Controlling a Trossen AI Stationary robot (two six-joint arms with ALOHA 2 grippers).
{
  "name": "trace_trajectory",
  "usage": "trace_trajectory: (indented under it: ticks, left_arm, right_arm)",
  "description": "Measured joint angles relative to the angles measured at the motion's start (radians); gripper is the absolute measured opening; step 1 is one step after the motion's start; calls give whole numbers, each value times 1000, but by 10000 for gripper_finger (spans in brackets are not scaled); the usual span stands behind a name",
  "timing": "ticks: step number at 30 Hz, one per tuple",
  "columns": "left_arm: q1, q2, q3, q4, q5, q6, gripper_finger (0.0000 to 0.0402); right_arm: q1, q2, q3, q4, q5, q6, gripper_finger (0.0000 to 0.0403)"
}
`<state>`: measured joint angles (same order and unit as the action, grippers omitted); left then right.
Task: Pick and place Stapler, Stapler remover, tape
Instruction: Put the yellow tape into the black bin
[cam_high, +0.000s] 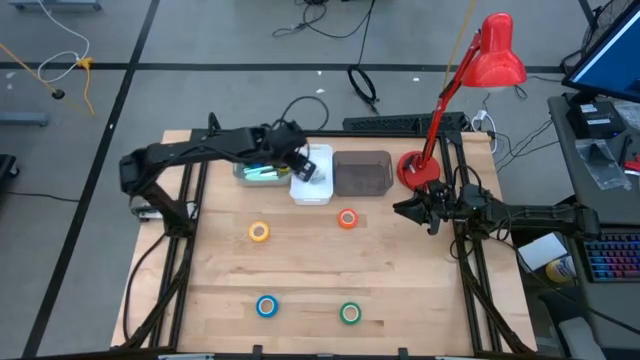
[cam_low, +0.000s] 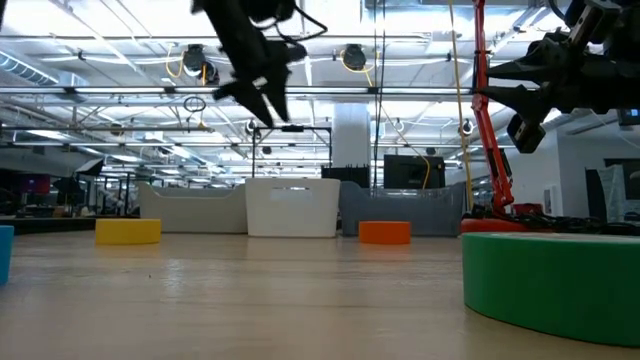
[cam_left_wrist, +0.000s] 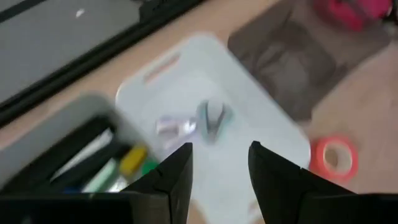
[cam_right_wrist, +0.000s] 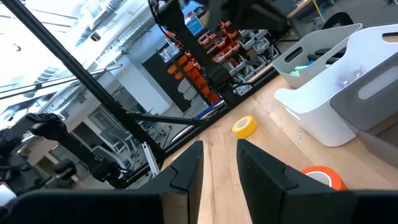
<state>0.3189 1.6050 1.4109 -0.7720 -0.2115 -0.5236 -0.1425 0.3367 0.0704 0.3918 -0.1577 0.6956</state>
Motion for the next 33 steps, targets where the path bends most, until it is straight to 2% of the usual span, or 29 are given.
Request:
trace_trajectory:
  ticks: [8, 12, 18, 24, 33]
  left_arm:
    - [-128, -54, -1, -389, -17, -179, 157]
    - [-198, -54, -55, -467, -16, -295, 157]
    - [-305, -69, -207, -448, 65, -446, 157]
    - [-380, -87, -352, -427, 94, -592, 157]
    - [-393, -166, -570, -228, 133, -625, 157]
  right_arm:
    - [0, 0, 0, -1, 0, 0, 89]
    - [0, 0, 0, -1, 0, -2, 89]
    - [0, 0, 0, -1, 0, -1, 89]
    - [0, 0, 0, 0, 0, 0, 89]
    - [0, 0, 0, 0, 2, 0, 89]
